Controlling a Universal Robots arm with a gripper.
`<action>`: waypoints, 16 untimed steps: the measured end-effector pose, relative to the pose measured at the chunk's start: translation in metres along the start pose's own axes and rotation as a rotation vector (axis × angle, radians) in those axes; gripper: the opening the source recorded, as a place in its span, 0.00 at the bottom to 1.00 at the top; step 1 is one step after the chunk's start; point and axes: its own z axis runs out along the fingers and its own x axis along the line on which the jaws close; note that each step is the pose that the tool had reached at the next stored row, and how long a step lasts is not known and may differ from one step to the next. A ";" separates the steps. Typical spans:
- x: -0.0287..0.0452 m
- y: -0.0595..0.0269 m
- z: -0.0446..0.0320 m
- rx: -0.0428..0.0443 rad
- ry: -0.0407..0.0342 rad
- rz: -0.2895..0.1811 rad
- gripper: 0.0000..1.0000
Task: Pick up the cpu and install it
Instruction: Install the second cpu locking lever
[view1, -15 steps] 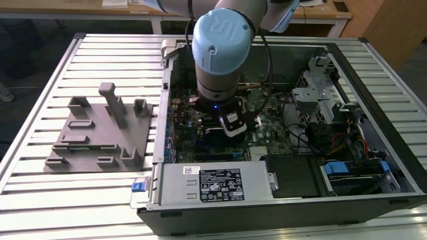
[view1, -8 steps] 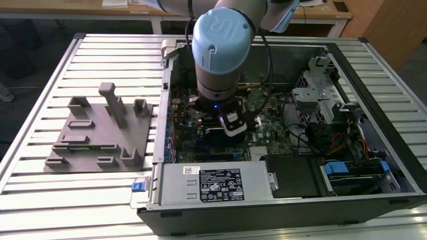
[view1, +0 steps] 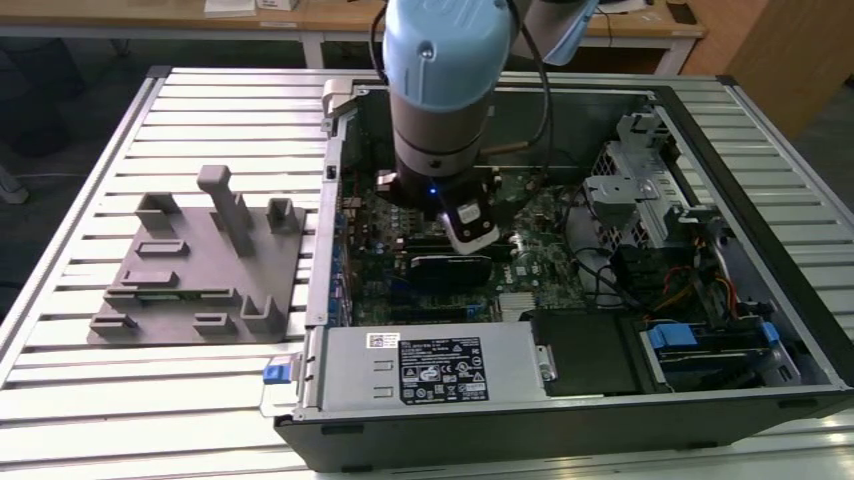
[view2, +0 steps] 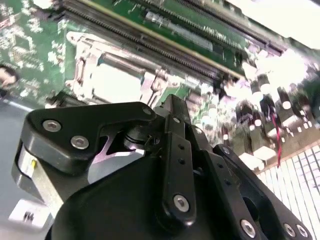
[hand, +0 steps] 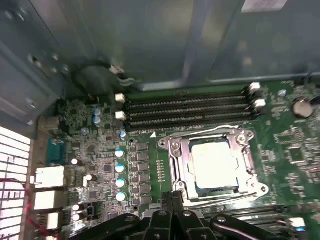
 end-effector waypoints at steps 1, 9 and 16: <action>0.0000 0.0013 -0.0035 -0.0001 -0.0001 0.000 0.11; -0.0002 0.0064 -0.0054 0.0389 -0.0085 0.006 0.11; -0.0027 0.0182 -0.0010 0.0707 -0.0136 0.008 0.11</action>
